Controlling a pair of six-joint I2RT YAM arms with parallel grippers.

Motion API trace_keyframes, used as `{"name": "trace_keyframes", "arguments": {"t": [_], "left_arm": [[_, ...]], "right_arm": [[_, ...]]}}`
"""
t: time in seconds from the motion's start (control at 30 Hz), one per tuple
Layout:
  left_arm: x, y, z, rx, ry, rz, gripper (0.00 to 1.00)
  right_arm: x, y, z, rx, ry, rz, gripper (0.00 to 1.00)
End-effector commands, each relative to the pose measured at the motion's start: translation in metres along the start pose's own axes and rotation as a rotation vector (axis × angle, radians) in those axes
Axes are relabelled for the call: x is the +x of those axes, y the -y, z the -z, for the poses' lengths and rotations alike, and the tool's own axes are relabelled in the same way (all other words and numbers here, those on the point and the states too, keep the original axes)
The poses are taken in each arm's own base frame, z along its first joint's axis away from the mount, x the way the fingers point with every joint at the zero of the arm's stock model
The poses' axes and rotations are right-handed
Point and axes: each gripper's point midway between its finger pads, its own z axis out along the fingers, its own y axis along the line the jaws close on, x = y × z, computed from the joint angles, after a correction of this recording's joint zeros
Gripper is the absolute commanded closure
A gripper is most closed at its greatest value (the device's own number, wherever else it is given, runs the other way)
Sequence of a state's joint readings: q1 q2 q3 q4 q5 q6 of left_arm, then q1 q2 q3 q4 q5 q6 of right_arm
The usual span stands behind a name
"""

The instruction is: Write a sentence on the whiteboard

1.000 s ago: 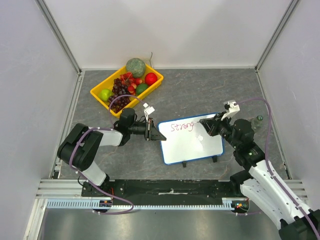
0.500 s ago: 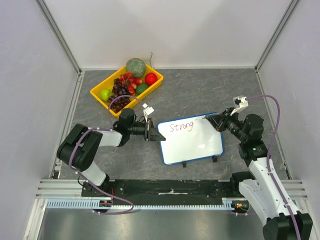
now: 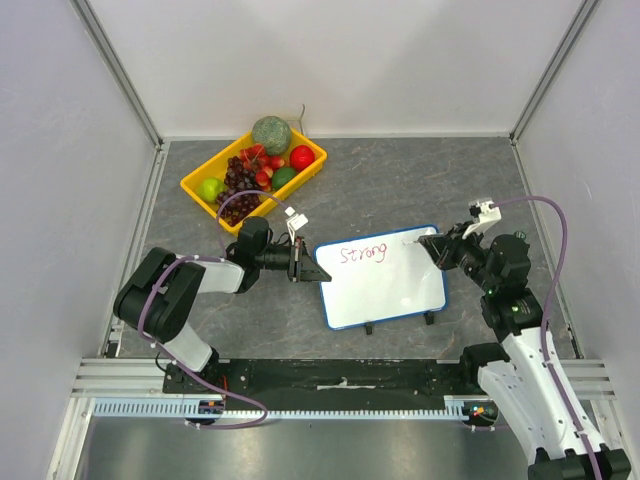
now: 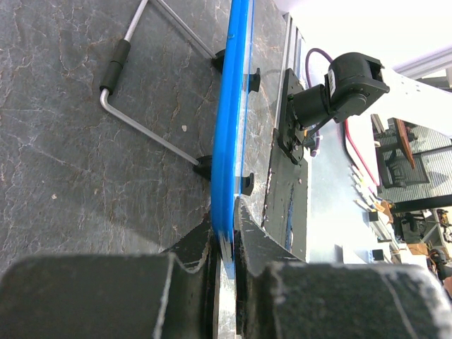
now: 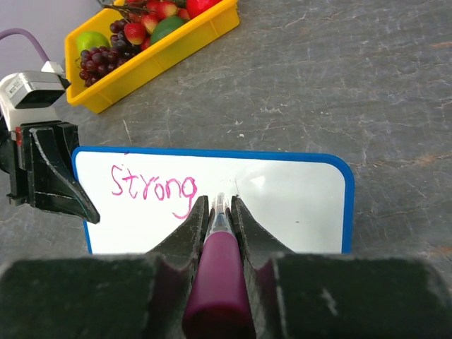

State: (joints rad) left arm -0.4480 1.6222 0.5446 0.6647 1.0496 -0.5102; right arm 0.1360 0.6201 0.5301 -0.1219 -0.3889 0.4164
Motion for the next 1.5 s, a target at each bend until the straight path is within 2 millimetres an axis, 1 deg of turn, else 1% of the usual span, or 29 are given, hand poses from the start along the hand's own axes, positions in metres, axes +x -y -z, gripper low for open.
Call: {"name": "trace_keyframes", "arguments": {"t": [0.0, 0.2, 0.3, 0.33, 0.5, 0.6, 0.7, 0.83, 1.23, 1.47], "left_arm": [[0.012, -0.017, 0.002, -0.053, -0.01, -0.022, 0.98], [0.013, -0.017, 0.002, -0.052, -0.01, -0.02, 0.98], [0.012, -0.017, 0.001, -0.05, -0.01, -0.022, 0.98], [0.013, -0.017, 0.001, -0.051, -0.012, -0.016, 0.98], [0.012, -0.016, 0.002, -0.049, -0.011, -0.019, 0.98], [0.012, -0.016, 0.001, -0.045, -0.011, -0.018, 0.98], [0.013, -0.016, 0.001, -0.045, -0.013, -0.016, 0.98], [0.011, -0.015, 0.001, -0.041, -0.01, -0.022, 0.98], [0.012, -0.015, 0.0, -0.034, -0.012, -0.019, 0.98], [0.011, -0.015, 0.001, -0.034, -0.009, -0.019, 0.98]], "right_arm": [[-0.019, -0.004, 0.007, 0.031, 0.051, 0.061, 1.0], [-0.013, -0.009, 0.007, 0.06, 0.041, 0.1, 1.0], [-0.014, -0.011, 0.008, 0.091, 0.048, 0.122, 1.0], [-0.016, -0.012, 0.008, 0.101, 0.055, 0.127, 1.0], [-0.026, -0.005, 0.01, 0.17, 0.112, 0.121, 1.0], [-0.034, -0.007, 0.007, 0.164, 0.15, 0.112, 1.0], [-0.035, -0.011, 0.002, 0.147, 0.149, 0.103, 1.0], [-0.028, -0.01, -0.005, 0.142, 0.119, 0.109, 1.0], [-0.014, -0.002, -0.016, 0.152, 0.092, 0.103, 1.0], [-0.008, -0.002, -0.015, 0.147, 0.079, 0.106, 1.0]]}}
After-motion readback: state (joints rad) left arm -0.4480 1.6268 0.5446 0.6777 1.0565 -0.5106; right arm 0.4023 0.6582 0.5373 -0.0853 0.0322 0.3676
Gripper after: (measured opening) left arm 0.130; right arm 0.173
